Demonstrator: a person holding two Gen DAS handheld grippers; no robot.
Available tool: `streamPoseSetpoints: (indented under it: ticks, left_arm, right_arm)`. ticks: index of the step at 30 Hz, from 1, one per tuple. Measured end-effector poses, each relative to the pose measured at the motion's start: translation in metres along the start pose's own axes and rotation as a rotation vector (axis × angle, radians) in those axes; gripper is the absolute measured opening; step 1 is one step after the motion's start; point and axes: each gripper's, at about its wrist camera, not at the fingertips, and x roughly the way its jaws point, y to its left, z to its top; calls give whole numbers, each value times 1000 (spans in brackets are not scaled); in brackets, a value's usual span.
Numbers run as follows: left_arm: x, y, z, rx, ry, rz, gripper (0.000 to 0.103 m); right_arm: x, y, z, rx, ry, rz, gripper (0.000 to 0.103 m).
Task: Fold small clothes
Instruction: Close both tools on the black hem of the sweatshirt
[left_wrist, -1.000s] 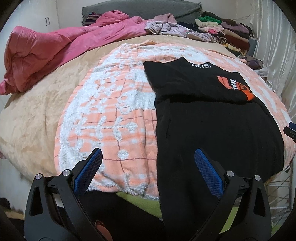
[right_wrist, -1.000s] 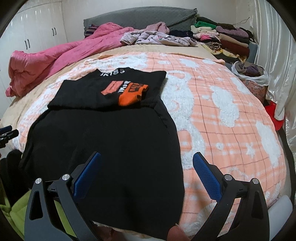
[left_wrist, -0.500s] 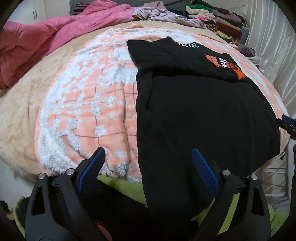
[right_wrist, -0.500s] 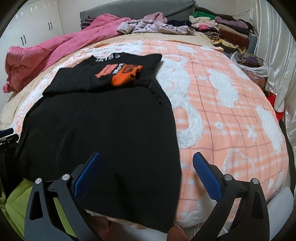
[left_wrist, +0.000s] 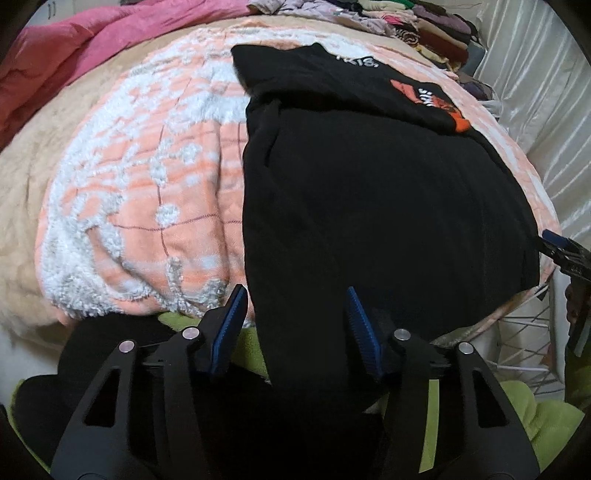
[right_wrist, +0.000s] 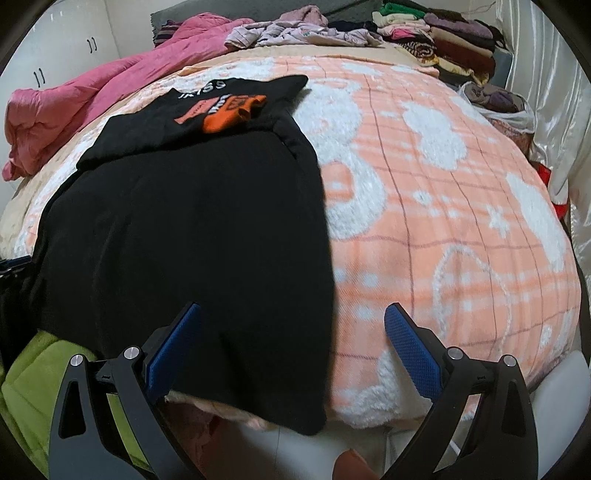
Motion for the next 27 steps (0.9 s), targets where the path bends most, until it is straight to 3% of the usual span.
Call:
streamPoseSetpoints:
  ticks: [2,6,13,21,24,27]
  left_arm:
    - [8,3,-2,-15,29,-7,47]
    - [15,-1,-6,2,57,6,47]
    - [13,4,-7,-20,58,-24,47]
    - [8,7,-14,-21,61,-30,47]
    - [9,6,-14,-18,63,-23,46]
    - [12,3,-11,-16,56,4,33]
  right_arm:
    - [-1,-5,-4,6,7,12,97]
    - [0,-8,-11,18,35,46,74]
    - [7,-6,-26,17,85,95,55]
    - [4,-9,-29,21,67,142,15]
    - [-2,-13,-26,37,51,173,9]
    - [-12,-11,-20,35,15,215,8]
